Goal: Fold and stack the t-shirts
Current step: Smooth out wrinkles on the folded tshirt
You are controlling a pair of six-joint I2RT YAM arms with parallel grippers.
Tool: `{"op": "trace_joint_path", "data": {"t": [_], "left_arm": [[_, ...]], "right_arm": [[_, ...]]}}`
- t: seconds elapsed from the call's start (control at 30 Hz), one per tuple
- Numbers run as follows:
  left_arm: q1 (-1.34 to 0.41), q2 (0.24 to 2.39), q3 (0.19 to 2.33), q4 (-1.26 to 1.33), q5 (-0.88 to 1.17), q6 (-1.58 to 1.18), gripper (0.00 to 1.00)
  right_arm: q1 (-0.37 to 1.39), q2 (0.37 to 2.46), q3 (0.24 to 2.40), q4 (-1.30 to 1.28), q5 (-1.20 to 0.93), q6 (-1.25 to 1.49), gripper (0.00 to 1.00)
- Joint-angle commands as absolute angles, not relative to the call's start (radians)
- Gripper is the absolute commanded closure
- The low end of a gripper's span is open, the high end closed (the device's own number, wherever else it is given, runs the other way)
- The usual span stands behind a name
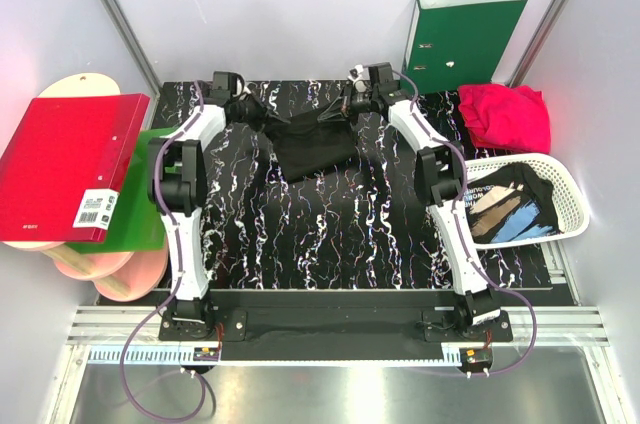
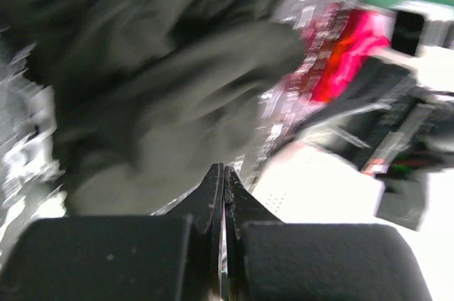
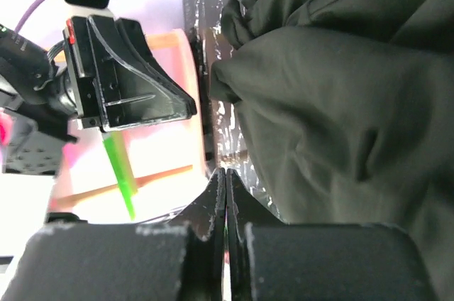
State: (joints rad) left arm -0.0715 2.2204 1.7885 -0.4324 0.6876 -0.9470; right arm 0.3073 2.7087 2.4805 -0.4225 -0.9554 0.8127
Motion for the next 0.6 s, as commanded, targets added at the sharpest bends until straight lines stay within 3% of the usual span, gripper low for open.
{"op": "trace_joint_path", "data": {"t": [0.0, 0.33, 0.57], "left_arm": [[-0.083, 2.293, 1.822, -0.161, 0.828, -1.132, 1.00], [-0.092, 2.398, 1.894, -0.187, 0.764, -1.109, 1.00], [-0.091, 2.405, 1.953, -0.296, 0.632, -0.956, 1.00]], "right_arm": [[0.322, 2.779, 2.565, -0.296, -1.078, 0.975, 1.00], [0.319, 2.848, 2.600, -0.275, -0.945, 0.947, 1.00], [0.319, 2.885, 2.635, -0.265, -0.648, 0.845, 1.00]]}}
